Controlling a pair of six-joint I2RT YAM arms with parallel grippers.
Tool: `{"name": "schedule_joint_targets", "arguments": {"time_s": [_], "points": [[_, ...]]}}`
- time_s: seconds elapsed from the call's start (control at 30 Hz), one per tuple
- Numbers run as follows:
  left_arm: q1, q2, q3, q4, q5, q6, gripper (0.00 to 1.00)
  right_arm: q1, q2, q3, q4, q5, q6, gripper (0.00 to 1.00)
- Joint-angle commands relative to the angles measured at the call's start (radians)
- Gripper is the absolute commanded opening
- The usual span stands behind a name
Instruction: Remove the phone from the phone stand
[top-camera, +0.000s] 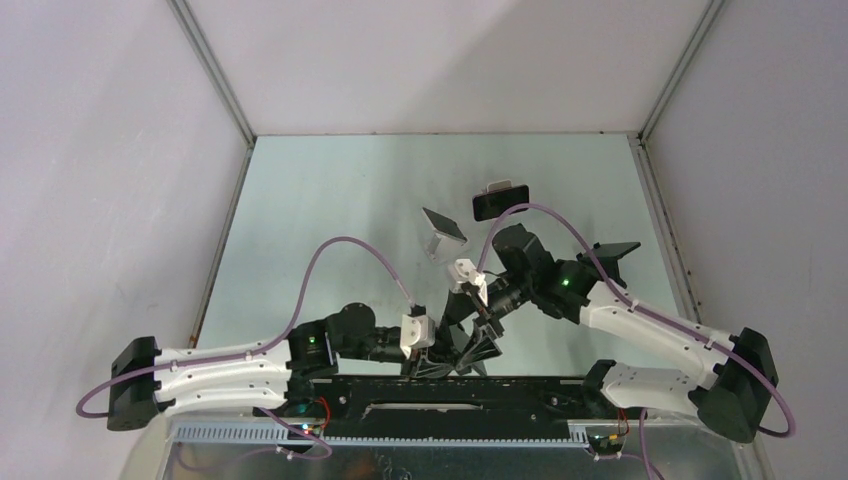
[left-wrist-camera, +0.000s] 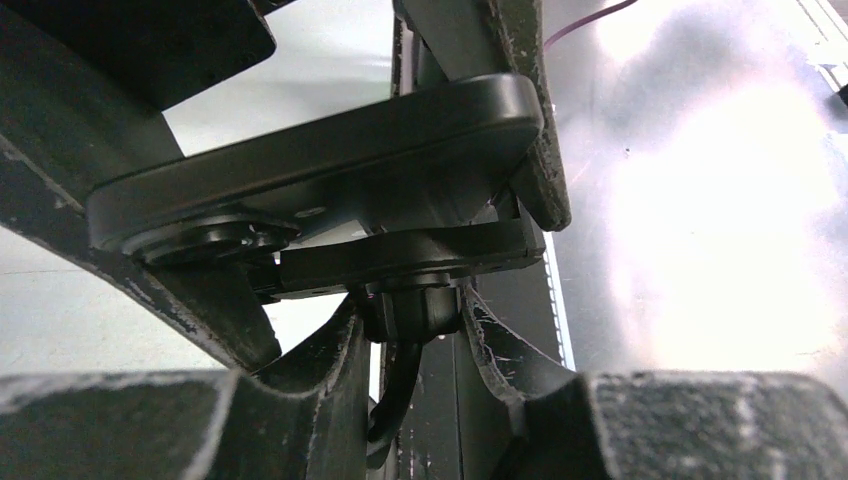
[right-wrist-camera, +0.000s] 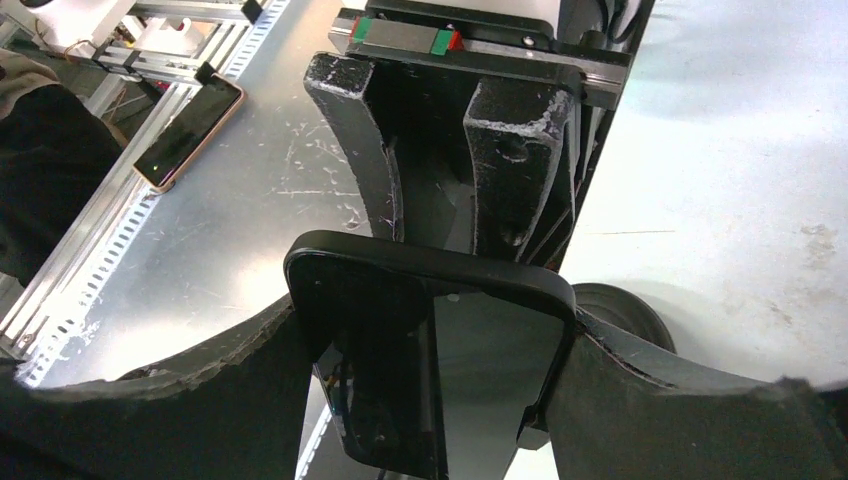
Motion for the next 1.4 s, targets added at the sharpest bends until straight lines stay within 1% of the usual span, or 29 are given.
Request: {"name": "schedule_joint_targets", "arguments": {"time_s": [0.0,0.3,0.57,0.73,0.93,1.17,1.37], "points": [[-0.112,-0.016,0.020,0.084,0.418,-0.040,0.00,-0.017,0.009,-0.016,0.043,0.296,-0.046,0.00],[-0.111,-0.022,0.009,0.084,0.397,-0.034,0.00,0.034,-0.069,-0.027,0.057,0.288,-0.001,0.00],[-0.111,-0.064,-0.037,0.112,0.251,-0.025,0.00,0.119,-0.115,-0.041,0.058,0.351,0.037,0.00],[-0.102,-0.099,-0.059,0.130,0.188,-0.016,0.00,0.162,-0.170,-0.076,0.085,0.366,0.075,0.00],[-0.045,-0.078,-0.057,0.150,0.220,-0.013,0.00,0.200,-0.218,-0.095,0.110,0.368,0.119,0.00],[0.010,-0.065,-0.052,0.159,0.241,-0.010,0.00,0.229,-0.288,-0.112,0.128,0.451,0.147,0.00],[0.035,-0.050,-0.056,0.167,0.242,-0.015,0.00,0.235,-0.350,-0.118,0.150,0.489,0.170,0.00]]}}
